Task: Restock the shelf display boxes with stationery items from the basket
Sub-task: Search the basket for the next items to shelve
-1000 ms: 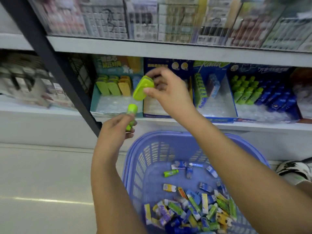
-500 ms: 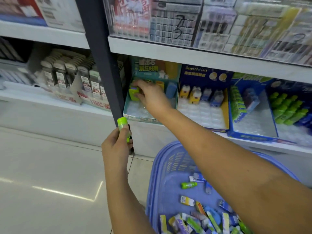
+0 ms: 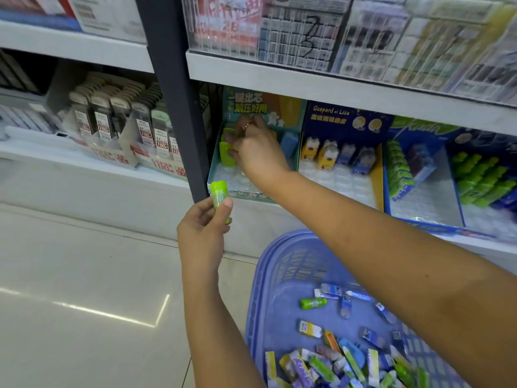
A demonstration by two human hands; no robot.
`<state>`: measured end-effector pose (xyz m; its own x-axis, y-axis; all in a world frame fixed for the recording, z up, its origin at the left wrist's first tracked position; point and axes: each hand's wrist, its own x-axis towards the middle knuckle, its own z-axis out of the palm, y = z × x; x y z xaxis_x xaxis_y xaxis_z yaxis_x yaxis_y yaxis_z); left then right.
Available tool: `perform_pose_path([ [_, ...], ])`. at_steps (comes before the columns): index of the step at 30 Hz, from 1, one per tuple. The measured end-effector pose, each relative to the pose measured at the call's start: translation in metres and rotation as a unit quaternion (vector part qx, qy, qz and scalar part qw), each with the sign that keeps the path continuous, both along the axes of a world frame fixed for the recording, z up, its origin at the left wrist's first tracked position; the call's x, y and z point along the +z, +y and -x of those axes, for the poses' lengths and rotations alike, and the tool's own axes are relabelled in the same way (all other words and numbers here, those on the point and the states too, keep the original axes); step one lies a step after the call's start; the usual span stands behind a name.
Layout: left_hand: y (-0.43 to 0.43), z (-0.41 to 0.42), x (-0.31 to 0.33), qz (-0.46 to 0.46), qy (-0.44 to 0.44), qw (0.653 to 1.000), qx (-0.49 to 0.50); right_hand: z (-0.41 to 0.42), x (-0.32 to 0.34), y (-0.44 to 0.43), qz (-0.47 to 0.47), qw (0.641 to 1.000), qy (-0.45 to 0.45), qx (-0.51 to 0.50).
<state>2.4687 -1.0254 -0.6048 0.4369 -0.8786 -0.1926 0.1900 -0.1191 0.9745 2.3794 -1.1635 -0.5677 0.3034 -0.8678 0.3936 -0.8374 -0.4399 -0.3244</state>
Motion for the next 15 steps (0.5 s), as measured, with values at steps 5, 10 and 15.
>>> perform_pose_path([
  [5, 0.001, 0.009, 0.013, 0.019, -0.016, 1.0, -0.007, 0.007, 0.012, 0.008, -0.019, 0.995, 0.097, 0.003],
  [10, 0.004, 0.022, 0.027, 0.004, -0.085, 0.996, -0.002, 0.058, 0.029, 0.065, -0.057, 0.993, 0.027, 0.102],
  [15, 0.0, 0.071, 0.049, 0.009, -0.18, 0.973, -0.144, 0.127, 0.034, 0.132, -0.012, 0.987, 0.074, 0.145],
])
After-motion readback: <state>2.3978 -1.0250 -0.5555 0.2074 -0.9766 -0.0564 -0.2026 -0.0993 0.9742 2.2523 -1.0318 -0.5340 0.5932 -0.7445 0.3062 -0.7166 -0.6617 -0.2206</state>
